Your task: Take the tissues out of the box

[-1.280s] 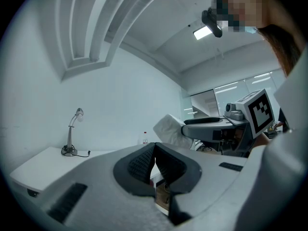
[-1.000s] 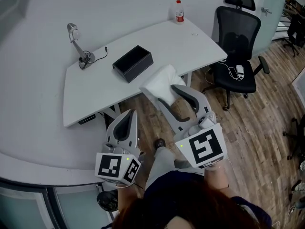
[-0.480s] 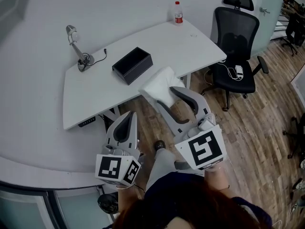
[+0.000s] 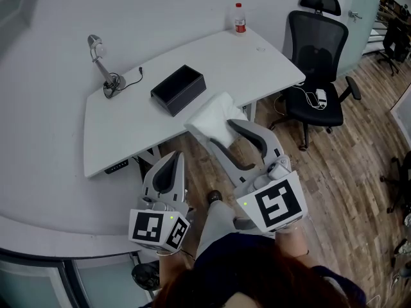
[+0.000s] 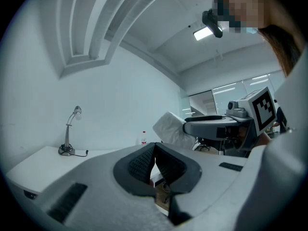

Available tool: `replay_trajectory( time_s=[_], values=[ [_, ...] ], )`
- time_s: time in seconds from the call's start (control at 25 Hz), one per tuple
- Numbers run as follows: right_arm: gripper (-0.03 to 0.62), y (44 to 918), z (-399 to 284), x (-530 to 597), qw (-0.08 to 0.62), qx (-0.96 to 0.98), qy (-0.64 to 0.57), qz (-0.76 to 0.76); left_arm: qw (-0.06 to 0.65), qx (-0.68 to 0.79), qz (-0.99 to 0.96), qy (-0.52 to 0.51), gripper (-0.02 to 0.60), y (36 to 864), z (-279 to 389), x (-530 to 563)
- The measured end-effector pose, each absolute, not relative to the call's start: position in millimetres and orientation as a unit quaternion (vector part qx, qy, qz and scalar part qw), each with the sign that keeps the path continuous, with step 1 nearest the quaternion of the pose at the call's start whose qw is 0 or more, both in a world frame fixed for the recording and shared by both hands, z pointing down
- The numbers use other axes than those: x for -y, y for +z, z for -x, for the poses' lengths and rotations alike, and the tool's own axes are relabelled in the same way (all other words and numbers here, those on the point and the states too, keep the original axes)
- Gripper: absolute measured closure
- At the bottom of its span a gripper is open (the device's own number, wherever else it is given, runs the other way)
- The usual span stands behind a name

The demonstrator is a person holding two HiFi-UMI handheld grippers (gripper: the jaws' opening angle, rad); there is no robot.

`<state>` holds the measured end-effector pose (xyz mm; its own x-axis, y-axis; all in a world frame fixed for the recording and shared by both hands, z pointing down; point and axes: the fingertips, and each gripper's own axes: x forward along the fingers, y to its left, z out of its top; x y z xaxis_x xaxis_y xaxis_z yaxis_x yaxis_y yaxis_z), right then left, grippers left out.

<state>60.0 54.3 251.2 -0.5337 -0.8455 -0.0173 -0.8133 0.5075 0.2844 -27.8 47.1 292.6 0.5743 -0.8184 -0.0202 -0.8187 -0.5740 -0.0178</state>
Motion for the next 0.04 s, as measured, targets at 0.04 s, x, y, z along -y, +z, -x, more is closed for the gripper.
replay_trajectory(
  time_s=[0.04],
  values=[
    [0.411,251.5,-59.0,-53.1,0.063,0.866,-0.130,-0.479,0.012,-0.462,0.887,0.005,0.560,293.0,29.0,-45.8]
  ],
)
